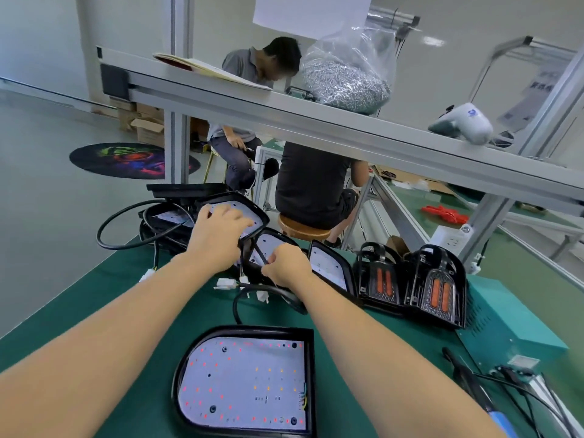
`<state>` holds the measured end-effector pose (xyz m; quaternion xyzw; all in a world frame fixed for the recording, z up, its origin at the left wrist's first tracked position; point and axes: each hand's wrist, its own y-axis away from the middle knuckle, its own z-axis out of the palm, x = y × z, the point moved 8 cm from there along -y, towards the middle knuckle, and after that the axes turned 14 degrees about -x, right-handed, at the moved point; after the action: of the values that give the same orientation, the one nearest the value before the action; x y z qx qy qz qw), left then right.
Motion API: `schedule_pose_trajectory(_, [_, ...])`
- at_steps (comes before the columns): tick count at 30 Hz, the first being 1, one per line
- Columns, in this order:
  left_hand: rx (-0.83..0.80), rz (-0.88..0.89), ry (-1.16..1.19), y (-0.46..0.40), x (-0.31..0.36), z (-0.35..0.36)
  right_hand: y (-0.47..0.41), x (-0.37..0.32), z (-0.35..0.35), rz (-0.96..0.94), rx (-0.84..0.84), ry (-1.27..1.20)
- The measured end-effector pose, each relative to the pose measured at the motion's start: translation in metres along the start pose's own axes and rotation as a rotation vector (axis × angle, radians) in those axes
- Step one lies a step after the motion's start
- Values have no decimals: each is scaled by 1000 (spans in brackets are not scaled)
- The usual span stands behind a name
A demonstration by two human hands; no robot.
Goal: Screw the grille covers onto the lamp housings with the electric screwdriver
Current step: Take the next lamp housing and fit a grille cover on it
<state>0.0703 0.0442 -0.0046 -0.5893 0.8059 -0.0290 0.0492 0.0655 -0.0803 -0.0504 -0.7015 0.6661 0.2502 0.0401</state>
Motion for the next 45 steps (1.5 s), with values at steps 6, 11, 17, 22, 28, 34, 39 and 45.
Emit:
schedule_pose_trajectory(6, [21,47,-358,-21,2,11,9,7,-3,-99,73,-260])
schedule_pose_trajectory(11, [117,74,-344,-20,1,7,32,36,-15,-153,247,-490])
schedule_pose_trajectory(17, [108,115,-348,-12,8,20,73,50,-44,-307,378,-696])
schedule_pose_trajectory(22, [7,141,-392,-6,12,25,95,4,-48,-515,226,-496])
schedule_pose_trajectory(28, [447,-171,1194,83,-46,-11,106,-28,-22,-527,119,-59])
schedule_pose_trajectory(34, [457,121,888,196,34,-13,81,-38,-5,-335,84,-64])
schedule_pose_trajectory(39, [47,38,486,181,71,38,81,-41,21,-307,-80,-103])
schedule_pose_trajectory(45, [177,-123,943,189,11,46,113,10,9,-311,166,-34])
